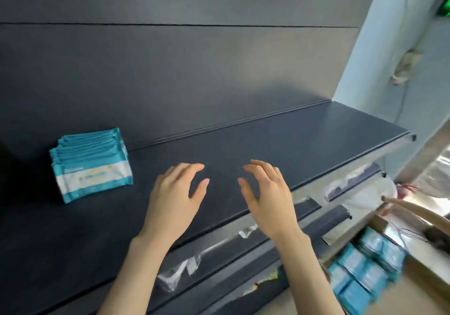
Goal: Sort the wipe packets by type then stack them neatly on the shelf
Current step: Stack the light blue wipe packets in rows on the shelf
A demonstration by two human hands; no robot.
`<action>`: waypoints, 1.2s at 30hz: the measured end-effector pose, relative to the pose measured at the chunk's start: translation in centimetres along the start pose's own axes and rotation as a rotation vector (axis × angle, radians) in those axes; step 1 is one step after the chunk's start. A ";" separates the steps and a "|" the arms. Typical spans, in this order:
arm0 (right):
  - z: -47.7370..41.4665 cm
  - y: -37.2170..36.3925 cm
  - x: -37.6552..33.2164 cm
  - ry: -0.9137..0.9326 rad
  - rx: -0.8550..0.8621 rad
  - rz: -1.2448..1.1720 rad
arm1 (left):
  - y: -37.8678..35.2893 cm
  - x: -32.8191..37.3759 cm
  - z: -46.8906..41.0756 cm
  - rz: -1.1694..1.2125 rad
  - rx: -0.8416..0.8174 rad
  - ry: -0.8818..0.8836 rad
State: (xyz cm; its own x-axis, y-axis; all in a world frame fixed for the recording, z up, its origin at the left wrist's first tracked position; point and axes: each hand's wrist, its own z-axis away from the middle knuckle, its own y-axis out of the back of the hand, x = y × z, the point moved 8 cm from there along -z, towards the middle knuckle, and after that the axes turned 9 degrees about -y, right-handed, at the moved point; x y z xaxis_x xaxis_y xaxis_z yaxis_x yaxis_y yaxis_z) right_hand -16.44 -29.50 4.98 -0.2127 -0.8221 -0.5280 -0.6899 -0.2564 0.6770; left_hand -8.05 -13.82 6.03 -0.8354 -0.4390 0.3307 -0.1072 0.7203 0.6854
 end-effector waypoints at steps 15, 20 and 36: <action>21.5 16.6 30.5 -0.537 -0.062 0.291 | -26.6 28.4 11.9 0.310 -0.613 -0.186; 24.1 18.5 36.3 -0.722 -0.117 0.294 | -32.2 33.0 13.0 0.356 -0.786 -0.279; 14.3 13.4 56.0 -1.005 -0.179 0.205 | -55.6 32.6 2.7 0.407 -1.069 -0.135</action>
State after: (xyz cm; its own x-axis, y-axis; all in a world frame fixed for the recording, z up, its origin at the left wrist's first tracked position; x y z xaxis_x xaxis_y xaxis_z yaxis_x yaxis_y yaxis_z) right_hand -47.46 -71.69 -22.87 -0.8494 -0.0766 -0.5222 -0.4802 -0.2984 0.8248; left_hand -30.72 -66.75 -23.06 -0.7612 -0.1714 0.6255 0.6414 -0.0559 0.7652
